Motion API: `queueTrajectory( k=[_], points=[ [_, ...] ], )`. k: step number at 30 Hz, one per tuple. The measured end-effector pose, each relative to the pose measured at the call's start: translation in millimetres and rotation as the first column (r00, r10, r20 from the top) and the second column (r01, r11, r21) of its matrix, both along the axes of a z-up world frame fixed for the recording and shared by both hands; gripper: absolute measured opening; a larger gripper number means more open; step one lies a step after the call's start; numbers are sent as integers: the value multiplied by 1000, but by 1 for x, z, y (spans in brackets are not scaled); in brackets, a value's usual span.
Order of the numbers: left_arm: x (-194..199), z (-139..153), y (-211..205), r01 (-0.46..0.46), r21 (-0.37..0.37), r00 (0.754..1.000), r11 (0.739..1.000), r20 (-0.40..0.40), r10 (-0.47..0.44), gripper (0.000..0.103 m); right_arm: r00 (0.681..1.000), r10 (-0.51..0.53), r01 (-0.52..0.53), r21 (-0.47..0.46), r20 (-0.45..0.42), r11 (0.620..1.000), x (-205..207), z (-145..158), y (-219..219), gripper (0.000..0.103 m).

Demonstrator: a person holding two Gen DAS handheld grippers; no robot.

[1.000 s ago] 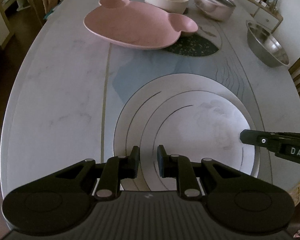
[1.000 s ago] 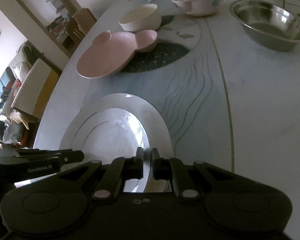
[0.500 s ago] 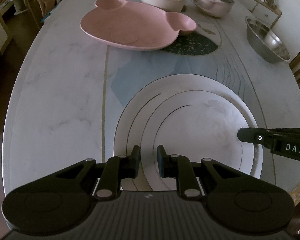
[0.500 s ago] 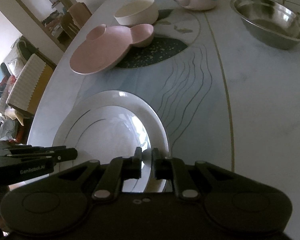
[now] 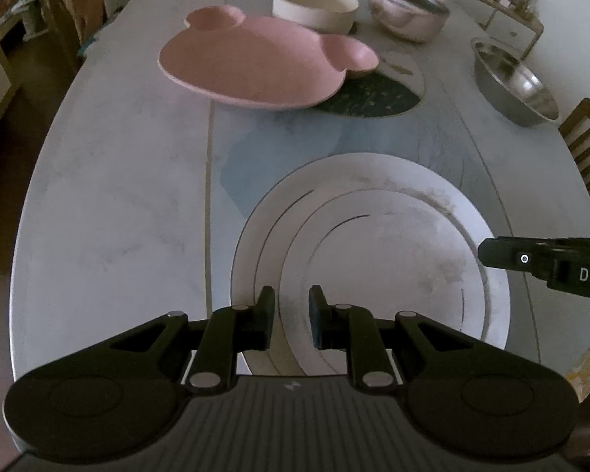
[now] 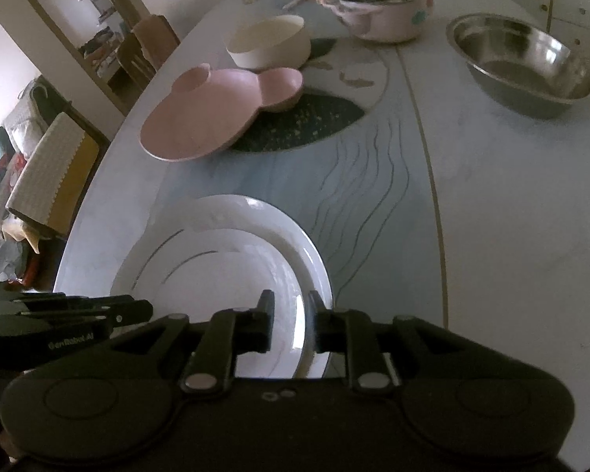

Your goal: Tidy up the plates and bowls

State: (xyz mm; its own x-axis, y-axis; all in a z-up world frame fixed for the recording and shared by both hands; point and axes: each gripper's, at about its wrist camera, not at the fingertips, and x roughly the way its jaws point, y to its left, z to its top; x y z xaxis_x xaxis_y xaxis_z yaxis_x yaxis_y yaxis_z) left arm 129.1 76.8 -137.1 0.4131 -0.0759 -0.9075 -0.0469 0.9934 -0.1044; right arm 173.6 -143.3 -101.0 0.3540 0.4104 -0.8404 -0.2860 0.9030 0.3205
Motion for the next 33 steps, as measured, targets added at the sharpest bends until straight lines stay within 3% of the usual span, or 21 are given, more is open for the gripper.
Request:
queueTrajectory(
  k=[9, 17, 19, 26, 28, 33],
  points=[
    [-9, 27, 1, 9, -28, 996, 1000, 87, -7, 19, 998, 4, -3, -7, 59, 1000, -8, 20, 1, 27],
    [-15, 57, 5, -3, -22, 983, 1000, 182, 7, 35, 988, 26, -23, -17, 151, 1000, -13, 47, 7, 37],
    [-16, 64, 6, -11, -12, 978, 1000, 208, 13, 53, 983, 37, -32, -26, 181, 999, -13, 55, 9, 43],
    [-3, 77, 9, -14, 18, 966, 1000, 258, 9, 55, 962, 59, -43, -64, 267, 997, -4, 75, 9, 62],
    [4, 77, 10, -21, 25, 965, 999, 263, 13, 59, 956, 64, -43, -80, 285, 996, 3, 78, 6, 72],
    [28, 76, 13, -55, 41, 960, 998, 275, 41, 66, 951, 92, -63, -109, 294, 992, 28, 77, 2, 82]
  ],
)
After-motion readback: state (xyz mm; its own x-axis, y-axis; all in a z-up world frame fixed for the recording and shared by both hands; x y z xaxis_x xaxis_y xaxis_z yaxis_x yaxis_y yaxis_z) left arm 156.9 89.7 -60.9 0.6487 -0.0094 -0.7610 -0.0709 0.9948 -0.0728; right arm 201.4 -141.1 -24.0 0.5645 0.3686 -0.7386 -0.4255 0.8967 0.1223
